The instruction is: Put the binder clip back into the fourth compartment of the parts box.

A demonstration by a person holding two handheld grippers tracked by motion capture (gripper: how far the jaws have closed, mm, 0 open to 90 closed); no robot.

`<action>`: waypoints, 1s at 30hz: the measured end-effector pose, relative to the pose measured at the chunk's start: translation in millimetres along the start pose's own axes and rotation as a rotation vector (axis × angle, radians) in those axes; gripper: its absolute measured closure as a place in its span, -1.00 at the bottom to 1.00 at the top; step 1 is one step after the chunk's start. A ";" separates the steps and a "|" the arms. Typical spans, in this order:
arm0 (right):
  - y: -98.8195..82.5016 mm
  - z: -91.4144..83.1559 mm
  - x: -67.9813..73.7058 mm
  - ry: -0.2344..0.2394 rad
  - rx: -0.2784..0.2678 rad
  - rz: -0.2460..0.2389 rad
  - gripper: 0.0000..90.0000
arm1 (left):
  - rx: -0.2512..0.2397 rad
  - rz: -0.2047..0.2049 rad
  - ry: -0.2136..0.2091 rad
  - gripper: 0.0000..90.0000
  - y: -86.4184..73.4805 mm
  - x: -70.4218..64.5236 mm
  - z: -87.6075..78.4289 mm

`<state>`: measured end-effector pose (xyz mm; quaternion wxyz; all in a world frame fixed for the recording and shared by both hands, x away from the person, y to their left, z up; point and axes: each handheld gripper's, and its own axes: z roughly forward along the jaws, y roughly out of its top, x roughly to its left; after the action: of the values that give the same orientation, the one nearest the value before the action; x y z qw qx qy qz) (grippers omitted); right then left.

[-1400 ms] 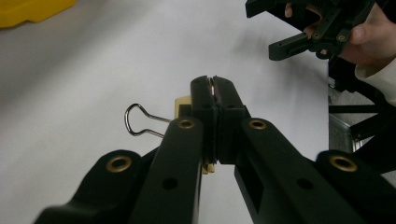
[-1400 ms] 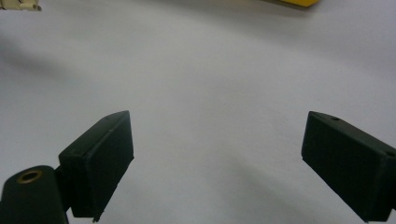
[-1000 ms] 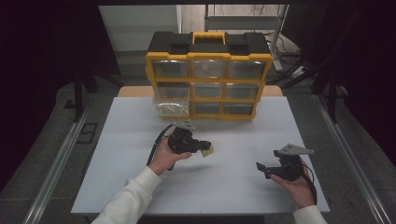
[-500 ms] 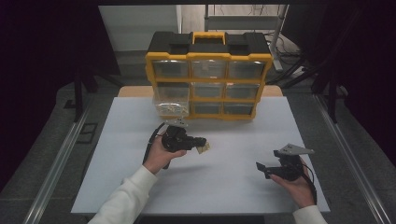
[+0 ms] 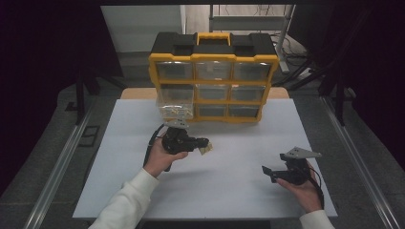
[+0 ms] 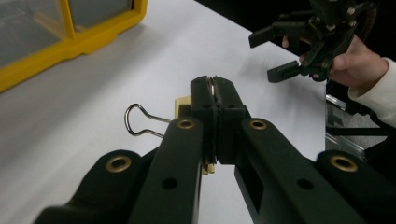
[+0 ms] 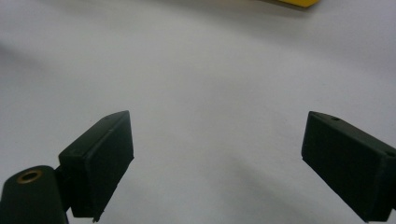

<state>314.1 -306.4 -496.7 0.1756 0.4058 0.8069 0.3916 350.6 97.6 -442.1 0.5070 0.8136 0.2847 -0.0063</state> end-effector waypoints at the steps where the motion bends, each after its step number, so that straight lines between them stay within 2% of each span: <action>1: 0.0 0.0 0.1 0.001 0.001 0.001 -0.79 | -0.005 0.005 0.004 0.97 0.6 0.1 -1.7; 10: 0.3 -0.4 0.5 -0.002 0.000 0.000 -0.79 | -0.049 0.022 0.024 0.97 5.1 -1.9 -14.9; 23: 0.3 0.1 0.7 0.000 0.003 -0.001 -0.79 | -0.114 0.019 0.052 0.97 9.7 -0.4 -34.3; 30: 0.2 0.4 0.9 -0.001 0.005 -0.004 -0.79 | -0.125 0.025 0.067 0.97 10.6 -3.1 -35.5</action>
<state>313.9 -305.3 -496.7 0.1758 0.4050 0.8086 0.3889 343.0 122.2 -415.2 0.5470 0.7837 0.2910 0.0450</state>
